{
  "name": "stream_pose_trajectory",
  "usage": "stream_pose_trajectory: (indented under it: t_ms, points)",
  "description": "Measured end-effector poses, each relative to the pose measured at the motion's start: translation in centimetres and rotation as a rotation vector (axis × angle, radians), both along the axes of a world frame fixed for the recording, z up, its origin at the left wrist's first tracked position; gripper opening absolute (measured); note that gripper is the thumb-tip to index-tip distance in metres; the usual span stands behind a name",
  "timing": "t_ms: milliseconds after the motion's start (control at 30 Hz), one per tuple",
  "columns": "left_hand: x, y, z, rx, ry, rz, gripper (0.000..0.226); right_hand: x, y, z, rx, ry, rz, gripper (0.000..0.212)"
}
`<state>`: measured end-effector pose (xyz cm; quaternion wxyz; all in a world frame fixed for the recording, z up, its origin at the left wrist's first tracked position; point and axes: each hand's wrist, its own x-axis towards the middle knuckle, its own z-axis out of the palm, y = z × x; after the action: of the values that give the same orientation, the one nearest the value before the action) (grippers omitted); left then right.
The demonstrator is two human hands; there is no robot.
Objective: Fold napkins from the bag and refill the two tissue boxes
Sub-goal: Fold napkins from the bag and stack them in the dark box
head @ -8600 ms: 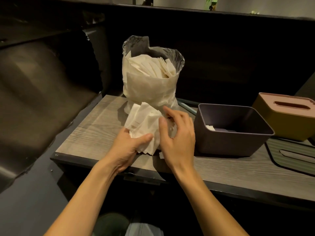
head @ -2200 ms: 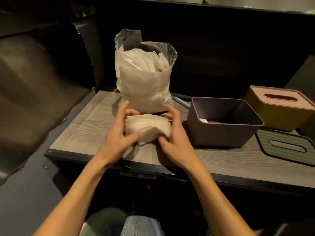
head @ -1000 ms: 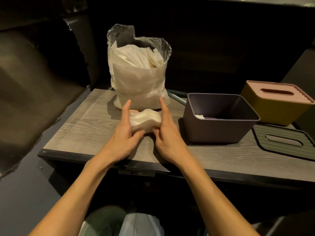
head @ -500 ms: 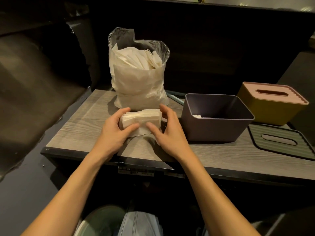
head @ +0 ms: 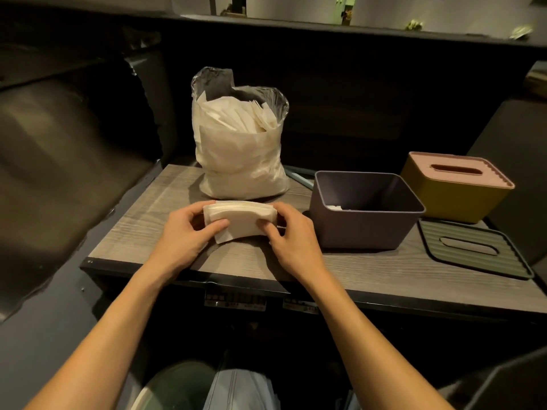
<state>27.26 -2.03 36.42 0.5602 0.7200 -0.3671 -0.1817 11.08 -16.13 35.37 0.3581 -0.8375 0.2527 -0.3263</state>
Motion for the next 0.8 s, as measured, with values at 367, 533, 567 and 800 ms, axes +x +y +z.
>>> stream_pose_trajectory:
  t_ms: [367,533,567,800]
  points:
    - [-2.3,-2.0,6.9,-0.197,-0.044,-0.101,0.029,-4.6,-1.3,9.4,-0.268,-0.053,0.090,0.027]
    - [-5.0,-6.5,8.8,-0.152,-0.174,-0.232,0.029,-8.7,-5.3,11.2,-0.267,0.028,0.024,0.030]
    - [-5.6,-7.5,9.1,-0.144,-0.197,-0.247,0.028,-9.4,-6.0,11.4,-0.265,0.050,0.012,0.032]
    - [-7.8,-14.6,10.0,0.026,-0.381,-0.310,0.077,-12.1,-8.7,11.5,-0.404,0.498,-0.022,0.049]
